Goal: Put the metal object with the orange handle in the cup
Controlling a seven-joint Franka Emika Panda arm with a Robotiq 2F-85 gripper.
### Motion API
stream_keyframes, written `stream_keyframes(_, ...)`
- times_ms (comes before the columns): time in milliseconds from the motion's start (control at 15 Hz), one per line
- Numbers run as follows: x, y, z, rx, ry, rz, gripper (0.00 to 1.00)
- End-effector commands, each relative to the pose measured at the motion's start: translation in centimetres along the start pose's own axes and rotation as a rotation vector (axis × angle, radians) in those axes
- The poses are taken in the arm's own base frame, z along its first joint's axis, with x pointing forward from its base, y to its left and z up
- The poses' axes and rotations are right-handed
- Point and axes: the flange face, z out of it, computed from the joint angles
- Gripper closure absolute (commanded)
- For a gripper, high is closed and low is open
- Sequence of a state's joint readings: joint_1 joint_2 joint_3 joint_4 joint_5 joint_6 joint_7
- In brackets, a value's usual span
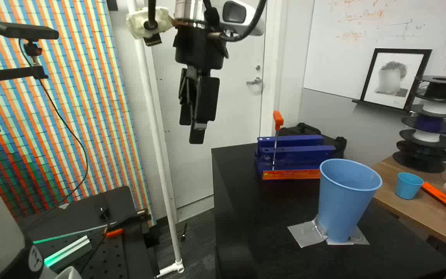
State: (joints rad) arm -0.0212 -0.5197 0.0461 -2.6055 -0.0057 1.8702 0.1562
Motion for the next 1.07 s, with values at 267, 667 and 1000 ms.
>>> stream_keyframes(267,0.0,0.0,-0.3,0.001,0.006,0.0,0.0)
stream_keyframes(667,2.8,1.3,-4.5,-0.08,0.039,-0.298,0.0)
stream_keyframes(1000,9.6,5.3,-8.0,-0.168,0.084,-0.556,0.0)
